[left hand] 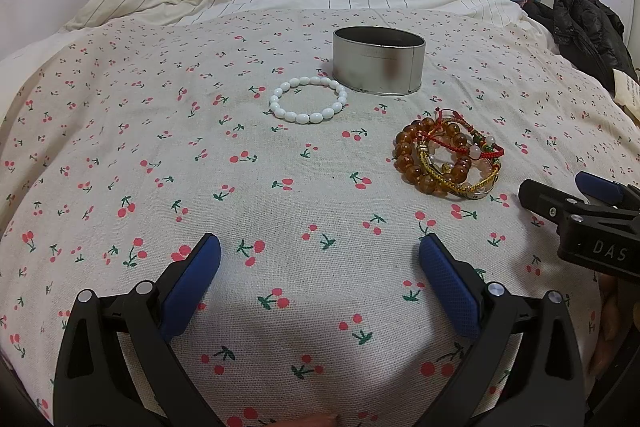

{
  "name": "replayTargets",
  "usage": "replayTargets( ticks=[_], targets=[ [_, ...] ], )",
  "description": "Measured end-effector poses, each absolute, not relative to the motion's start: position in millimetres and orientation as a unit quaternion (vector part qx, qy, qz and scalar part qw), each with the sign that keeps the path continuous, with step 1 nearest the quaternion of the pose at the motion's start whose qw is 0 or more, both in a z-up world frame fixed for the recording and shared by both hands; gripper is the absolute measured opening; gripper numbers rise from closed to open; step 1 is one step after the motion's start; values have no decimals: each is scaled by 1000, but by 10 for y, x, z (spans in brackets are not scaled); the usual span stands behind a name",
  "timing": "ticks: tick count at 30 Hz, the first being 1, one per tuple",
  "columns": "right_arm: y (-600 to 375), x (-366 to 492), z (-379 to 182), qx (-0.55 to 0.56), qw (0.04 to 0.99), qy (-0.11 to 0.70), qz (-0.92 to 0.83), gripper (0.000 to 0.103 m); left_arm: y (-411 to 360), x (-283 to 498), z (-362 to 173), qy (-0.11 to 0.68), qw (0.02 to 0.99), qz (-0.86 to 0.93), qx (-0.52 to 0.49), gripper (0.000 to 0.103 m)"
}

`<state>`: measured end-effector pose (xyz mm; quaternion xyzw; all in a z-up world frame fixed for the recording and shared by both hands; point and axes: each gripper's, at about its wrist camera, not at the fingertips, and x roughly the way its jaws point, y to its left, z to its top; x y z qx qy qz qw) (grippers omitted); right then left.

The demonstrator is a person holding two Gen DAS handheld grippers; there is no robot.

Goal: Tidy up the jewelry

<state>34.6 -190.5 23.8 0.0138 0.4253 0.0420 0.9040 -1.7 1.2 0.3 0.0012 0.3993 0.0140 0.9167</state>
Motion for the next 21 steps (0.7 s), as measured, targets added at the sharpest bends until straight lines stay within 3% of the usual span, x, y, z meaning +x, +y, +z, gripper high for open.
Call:
replayTargets(
  ticks=[15,21],
  targets=[
    [-1975,329,325,32,908,415,53,95,329,304,144,429,903,0,-38,95],
    [-2133,790,643,-47,924,379,3,95,795,722,240,420,906,44,-34,95]
  ],
)
